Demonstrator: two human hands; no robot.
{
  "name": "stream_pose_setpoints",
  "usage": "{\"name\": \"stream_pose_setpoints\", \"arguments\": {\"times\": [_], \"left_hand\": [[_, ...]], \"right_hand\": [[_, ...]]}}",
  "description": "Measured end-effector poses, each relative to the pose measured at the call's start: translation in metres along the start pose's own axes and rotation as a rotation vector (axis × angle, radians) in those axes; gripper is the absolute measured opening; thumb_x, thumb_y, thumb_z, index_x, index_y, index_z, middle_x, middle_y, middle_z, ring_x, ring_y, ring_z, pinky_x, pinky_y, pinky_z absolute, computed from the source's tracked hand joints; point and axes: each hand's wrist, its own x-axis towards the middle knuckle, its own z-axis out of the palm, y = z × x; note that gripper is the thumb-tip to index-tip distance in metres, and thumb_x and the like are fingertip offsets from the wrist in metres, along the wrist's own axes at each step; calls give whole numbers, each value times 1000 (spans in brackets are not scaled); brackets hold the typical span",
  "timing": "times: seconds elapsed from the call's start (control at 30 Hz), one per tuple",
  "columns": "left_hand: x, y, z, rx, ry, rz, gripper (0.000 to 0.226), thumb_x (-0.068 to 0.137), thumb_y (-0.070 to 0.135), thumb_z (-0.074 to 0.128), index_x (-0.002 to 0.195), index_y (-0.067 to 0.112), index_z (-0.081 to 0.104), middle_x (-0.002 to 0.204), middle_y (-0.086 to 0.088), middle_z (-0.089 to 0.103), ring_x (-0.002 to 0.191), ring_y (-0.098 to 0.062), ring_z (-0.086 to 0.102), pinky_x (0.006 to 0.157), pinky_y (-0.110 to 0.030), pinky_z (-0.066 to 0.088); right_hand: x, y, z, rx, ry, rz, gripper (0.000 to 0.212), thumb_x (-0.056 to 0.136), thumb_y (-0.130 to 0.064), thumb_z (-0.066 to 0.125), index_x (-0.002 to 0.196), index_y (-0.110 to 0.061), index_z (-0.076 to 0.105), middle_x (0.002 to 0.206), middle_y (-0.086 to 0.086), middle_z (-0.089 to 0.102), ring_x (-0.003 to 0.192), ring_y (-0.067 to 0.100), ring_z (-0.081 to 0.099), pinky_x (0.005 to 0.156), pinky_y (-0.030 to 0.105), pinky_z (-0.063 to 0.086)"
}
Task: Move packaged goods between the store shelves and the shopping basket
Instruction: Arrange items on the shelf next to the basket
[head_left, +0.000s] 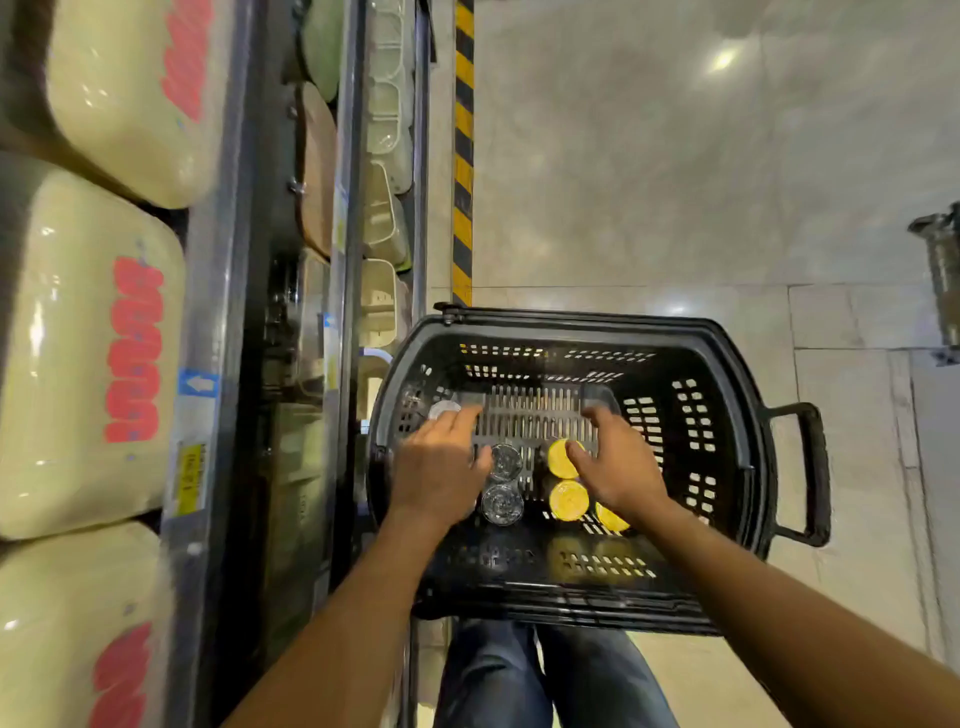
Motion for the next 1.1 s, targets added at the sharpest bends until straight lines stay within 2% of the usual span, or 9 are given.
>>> {"name": "stream_pose_setpoints", "arguments": {"times": [0.2, 0.3, 0.43, 0.53, 0.73, 0.8, 0.9, 1.03, 1.1], "left_hand": [[-48, 37, -81, -60, 44, -46, 52, 98, 38, 43, 145, 21, 31, 141, 0, 46, 127, -19, 45, 101, -34, 40], [-86, 50, -105, -71, 123, -102, 53, 97, 40, 44, 145, 23, 31, 144, 1, 43, 129, -18, 43, 101, -32, 38], [-147, 69, -120, -121, 246, -210, 49, 95, 40, 45, 141, 24, 38, 137, 2, 50, 123, -18, 48, 97, -30, 39], [-203, 89, -124, -161, 357, -307, 50, 94, 40, 47, 141, 25, 39, 139, 1, 49, 125, -19, 47, 99, -32, 38], [-332, 121, -112, -244, 559, -550, 49, 94, 39, 46, 140, 27, 38, 141, 2, 46, 127, -19, 46, 99, -30, 37], [-375, 124, -100, -260, 591, -637, 47, 95, 43, 45, 139, 28, 39, 136, 2, 50, 123, -20, 49, 97, -32, 40], [-438, 122, -80, -307, 663, -776, 43, 94, 42, 46, 135, 29, 43, 125, 3, 57, 115, -20, 53, 91, -33, 43], [-517, 111, -57, -343, 767, -959, 46, 96, 42, 43, 140, 28, 36, 137, 6, 47, 124, -16, 46, 96, -30, 40], [-555, 100, -46, -367, 832, -1054, 48, 97, 42, 43, 142, 28, 33, 140, 6, 45, 125, -15, 45, 96, -30, 40]], "right_hand": [[-63, -46, -86, -134, -10, -224, 51, 94, -36, 49, 139, -15, 37, 135, 9, 48, 123, 25, 47, 100, 34, 39], [-94, -59, -121, -196, 4, -328, 53, 95, -38, 47, 141, -15, 33, 138, 9, 46, 126, 25, 45, 102, 32, 37], [-136, -67, -152, -277, 1, -475, 55, 96, -41, 44, 142, -15, 31, 138, 10, 45, 124, 27, 46, 98, 33, 39], [-175, -69, -164, -302, -1, -617, 53, 96, -41, 45, 141, -15, 33, 137, 10, 47, 123, 27, 47, 96, 33, 39], [-261, -82, -154, -346, -94, -897, 50, 95, -37, 49, 138, -13, 38, 135, 9, 49, 122, 25, 48, 96, 32, 40], [-293, -91, -142, -399, -172, -984, 52, 96, -37, 47, 140, -13, 35, 138, 8, 46, 125, 24, 46, 99, 31, 37], [-341, -104, -116, -453, -249, -1115, 50, 96, -38, 46, 139, -14, 36, 137, 6, 47, 119, 23, 51, 97, 34, 42], [-400, -121, -75, -450, -330, -1319, 43, 95, -35, 49, 134, -17, 43, 126, 3, 56, 110, 20, 56, 87, 30, 43], [-426, -131, -52, -485, -376, -1387, 44, 96, -36, 49, 135, -18, 42, 126, 1, 56, 112, 19, 55, 86, 28, 42]]}}
